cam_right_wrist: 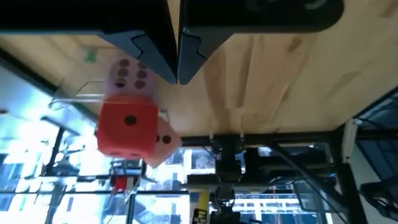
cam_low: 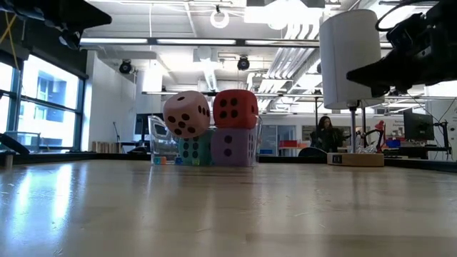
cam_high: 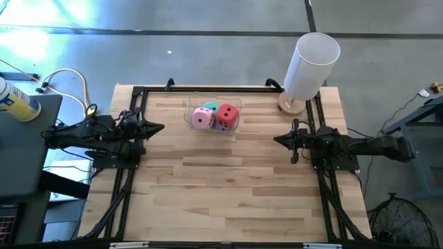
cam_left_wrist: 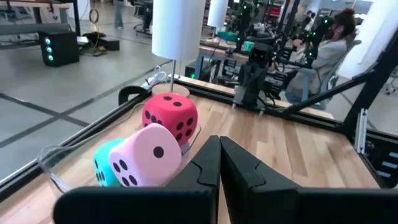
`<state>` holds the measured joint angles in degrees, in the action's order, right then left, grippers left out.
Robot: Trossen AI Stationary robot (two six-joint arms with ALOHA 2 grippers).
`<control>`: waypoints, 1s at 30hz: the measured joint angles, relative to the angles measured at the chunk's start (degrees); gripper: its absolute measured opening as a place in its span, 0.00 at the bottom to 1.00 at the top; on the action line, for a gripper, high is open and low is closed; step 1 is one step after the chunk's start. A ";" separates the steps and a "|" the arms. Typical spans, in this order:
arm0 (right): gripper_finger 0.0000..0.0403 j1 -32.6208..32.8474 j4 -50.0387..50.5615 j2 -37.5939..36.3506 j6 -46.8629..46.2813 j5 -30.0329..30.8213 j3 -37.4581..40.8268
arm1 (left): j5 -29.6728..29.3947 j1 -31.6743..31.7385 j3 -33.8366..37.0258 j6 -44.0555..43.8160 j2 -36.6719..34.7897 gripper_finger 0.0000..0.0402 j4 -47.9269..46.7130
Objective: Pick & Place Dice
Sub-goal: Return to home position
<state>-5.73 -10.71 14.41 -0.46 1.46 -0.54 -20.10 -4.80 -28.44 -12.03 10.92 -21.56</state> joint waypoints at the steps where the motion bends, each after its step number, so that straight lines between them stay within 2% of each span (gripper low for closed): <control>1: 0.01 0.00 0.21 0.00 -0.94 -0.48 0.00 | 0.00 0.00 0.24 -0.02 -0.01 0.00 0.37; 8: 0.01 0.11 1.21 -1.89 -4.35 -0.36 -0.11 | 1.75 -0.02 0.63 -1.78 -0.02 0.00 0.01; 12: 0.01 0.11 6.75 -6.14 -5.59 -4.75 -2.67 | 5.11 -0.04 0.63 -3.54 0.00 0.00 -0.15; 15: 0.01 0.11 7.56 -9.82 -5.08 -5.61 -3.20 | 7.74 -0.04 0.62 -4.79 0.00 0.00 -0.26; 18: 0.01 0.11 6.53 -13.57 -4.07 -2.59 -3.32 | 9.38 -0.05 0.63 -5.64 0.00 0.00 -0.41; 21: 0.01 0.11 7.95 -13.99 -3.76 0.39 -3.26 | 9.53 -0.20 0.63 -6.19 0.00 0.00 -0.57; 30: 0.01 0.11 8.28 -12.96 -2.70 0.97 0.00 | 9.91 -0.20 0.60 -6.45 0.00 0.00 -0.78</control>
<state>-5.63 -2.43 1.45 -3.16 2.43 -0.54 -10.19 -4.99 -27.83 -18.49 10.92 -22.34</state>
